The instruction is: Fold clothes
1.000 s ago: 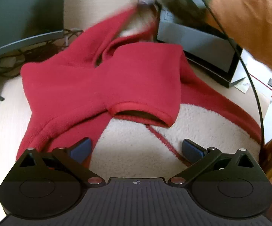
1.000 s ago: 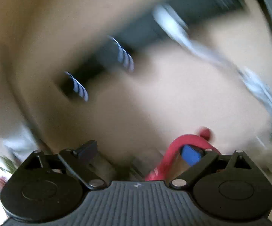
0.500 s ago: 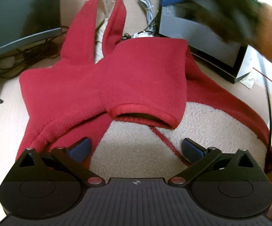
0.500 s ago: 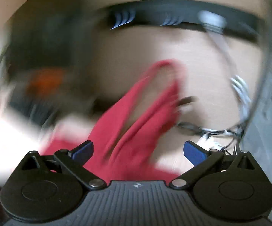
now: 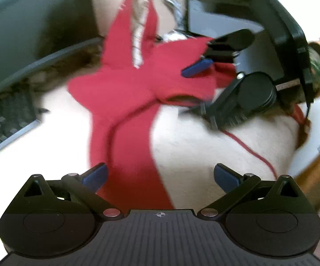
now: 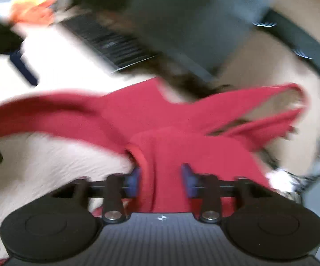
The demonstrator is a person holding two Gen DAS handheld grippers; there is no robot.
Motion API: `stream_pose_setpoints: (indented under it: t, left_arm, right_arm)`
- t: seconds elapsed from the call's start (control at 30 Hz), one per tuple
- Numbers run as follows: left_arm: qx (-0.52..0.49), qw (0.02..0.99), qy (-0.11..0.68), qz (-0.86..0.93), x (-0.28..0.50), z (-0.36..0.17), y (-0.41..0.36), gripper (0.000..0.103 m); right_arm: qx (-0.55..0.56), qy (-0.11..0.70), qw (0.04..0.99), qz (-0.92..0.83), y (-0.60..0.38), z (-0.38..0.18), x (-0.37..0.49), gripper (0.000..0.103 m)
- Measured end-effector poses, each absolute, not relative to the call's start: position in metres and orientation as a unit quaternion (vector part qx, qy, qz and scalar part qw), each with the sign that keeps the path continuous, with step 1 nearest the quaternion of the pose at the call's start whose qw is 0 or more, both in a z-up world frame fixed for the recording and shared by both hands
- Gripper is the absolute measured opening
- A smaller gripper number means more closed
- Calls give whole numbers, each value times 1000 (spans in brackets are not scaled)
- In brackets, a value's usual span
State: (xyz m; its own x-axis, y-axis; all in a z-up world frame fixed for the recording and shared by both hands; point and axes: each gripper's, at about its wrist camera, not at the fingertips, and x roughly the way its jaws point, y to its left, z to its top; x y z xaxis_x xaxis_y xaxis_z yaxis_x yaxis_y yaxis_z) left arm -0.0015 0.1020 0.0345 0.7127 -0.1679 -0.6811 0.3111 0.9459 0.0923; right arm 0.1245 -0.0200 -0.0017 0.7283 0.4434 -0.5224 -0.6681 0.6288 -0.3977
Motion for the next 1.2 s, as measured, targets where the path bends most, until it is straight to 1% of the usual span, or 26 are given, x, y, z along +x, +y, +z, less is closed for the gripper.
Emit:
stream_pose_setpoints:
  t: [0.07, 0.13, 0.23, 0.3, 0.4, 0.47, 0.5, 0.53, 0.57, 0.6, 0.63, 0.67, 0.7, 0.73, 0.8, 0.97, 1.0, 1.03, 1.07, 1.1, 1.2]
  left_arm:
    - [103, 927, 340, -117, 9, 41, 99, 103]
    - [101, 935, 320, -116, 28, 47, 87, 103]
    - [112, 942, 293, -119, 55, 53, 61, 103]
    - [156, 935, 289, -136, 74, 46, 36, 103]
    - [235, 914, 288, -163, 99, 32, -1, 100]
    - [298, 894, 286, -172, 112, 15, -19, 95]
    - [325, 885, 284, -174, 118, 6, -24, 87]
    - [338, 883, 274, -179, 123, 0, -24, 93]
    - [337, 885, 265, -182, 128, -2, -21, 93]
    - [334, 888, 263, -177, 133, -1, -18, 90]
    - [332, 891, 262, -168, 136, 0, -13, 67]
    - [336, 892, 260, -153, 140, -1, -8, 54]
    - [340, 895, 256, -137, 141, -2, -1, 46]
    - [337, 899, 252, -119, 142, 0, 9, 42]
    - [316, 915, 245, -52, 141, 10, 39, 27]
    - [223, 935, 232, 148, 103, 53, 141, 29]
    - [203, 931, 240, 184, 91, 56, 165, 33]
    - [184, 928, 250, 208, 80, 57, 185, 41]
    - [166, 924, 260, 225, 68, 56, 202, 43]
    - [147, 921, 273, 235, 57, 54, 217, 45]
    - [92, 919, 311, 224, 34, 41, 238, 45]
  right_arm:
    - [-232, 174, 924, 251, -56, 28, 132, 29]
    - [-180, 149, 956, 178, -95, 54, 132, 28]
    - [-130, 110, 981, 91, -146, 77, 120, 28]
    - [-115, 105, 985, 67, -169, 83, 109, 28]
    - [-101, 118, 986, 64, -180, 78, 102, 28]
    - [-93, 126, 986, 61, -183, 74, 101, 28]
    - [-88, 131, 986, 59, -185, 72, 100, 28]
    - [-84, 135, 986, 58, -187, 70, 99, 28]
    - [-80, 139, 985, 57, -189, 68, 99, 28]
    - [-76, 144, 985, 55, -190, 66, 98, 28]
    - [-72, 148, 985, 54, -192, 64, 98, 28]
    - [-67, 152, 985, 52, -194, 63, 97, 28]
    - [-63, 156, 984, 51, -196, 61, 96, 28]
    - [-60, 160, 984, 50, -197, 59, 96, 28]
    - [-66, 162, 983, 52, -191, 59, 96, 28]
    - [-67, 184, 980, 41, -196, 53, 98, 29]
    - [-62, 194, 978, 36, -198, 51, 102, 29]
    - [-53, 208, 976, 27, -201, 48, 106, 30]
    - [-44, 221, 974, 18, -204, 45, 111, 34]
    - [-34, 235, 971, 8, -208, 43, 115, 42]
    - [26, 271, 962, -34, -230, 39, 124, 53]
